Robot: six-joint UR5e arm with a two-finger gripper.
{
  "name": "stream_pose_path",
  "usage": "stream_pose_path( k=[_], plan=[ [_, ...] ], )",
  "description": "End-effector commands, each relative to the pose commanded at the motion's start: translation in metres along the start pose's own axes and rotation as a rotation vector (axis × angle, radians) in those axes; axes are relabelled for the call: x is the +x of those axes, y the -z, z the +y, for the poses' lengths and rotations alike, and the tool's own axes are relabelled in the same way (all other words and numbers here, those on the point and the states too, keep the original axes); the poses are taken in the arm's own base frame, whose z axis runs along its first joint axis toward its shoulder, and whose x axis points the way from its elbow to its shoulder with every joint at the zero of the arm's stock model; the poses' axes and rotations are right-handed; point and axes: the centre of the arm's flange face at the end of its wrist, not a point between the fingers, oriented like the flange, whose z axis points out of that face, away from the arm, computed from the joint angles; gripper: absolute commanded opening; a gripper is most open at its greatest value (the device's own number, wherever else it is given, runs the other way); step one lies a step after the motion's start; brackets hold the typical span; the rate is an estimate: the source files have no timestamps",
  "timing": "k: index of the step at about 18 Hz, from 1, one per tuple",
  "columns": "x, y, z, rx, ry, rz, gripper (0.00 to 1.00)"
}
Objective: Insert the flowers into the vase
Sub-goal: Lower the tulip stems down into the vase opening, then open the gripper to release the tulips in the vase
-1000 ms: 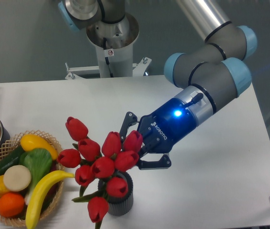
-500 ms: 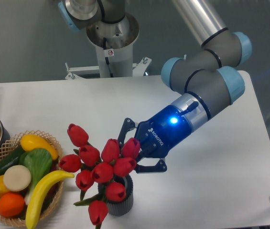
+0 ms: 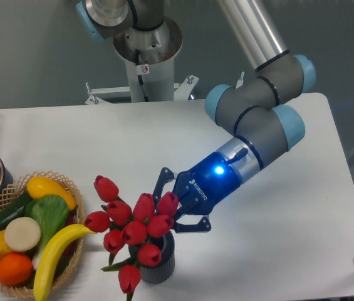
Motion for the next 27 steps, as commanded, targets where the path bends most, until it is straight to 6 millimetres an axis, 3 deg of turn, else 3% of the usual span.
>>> stream_pose_path(
  k=[3,9,12,14,16,20,23,27],
  plan=[
    [0.004,0.001,0.011,-0.002,0.023,-0.001,0.07],
    [0.002,0.007,0.025,-0.006,0.037,-0.010,0.25],
    [0.001,0.011,0.027,-0.005,0.042,-0.017,0.60],
    [0.000,0.019,0.031,-0.002,0.051,-0.028,0.75],
    [0.002,0.023,0.035,-0.002,0.064,-0.034,0.99],
    [0.003,0.038,0.043,0.002,0.085,-0.056,1.00],
    [0.001,0.060,0.032,0.004,0.072,-0.091,1.00],
    [0.008,0.064,0.016,-0.001,0.059,-0.099,1.00]
  ],
)
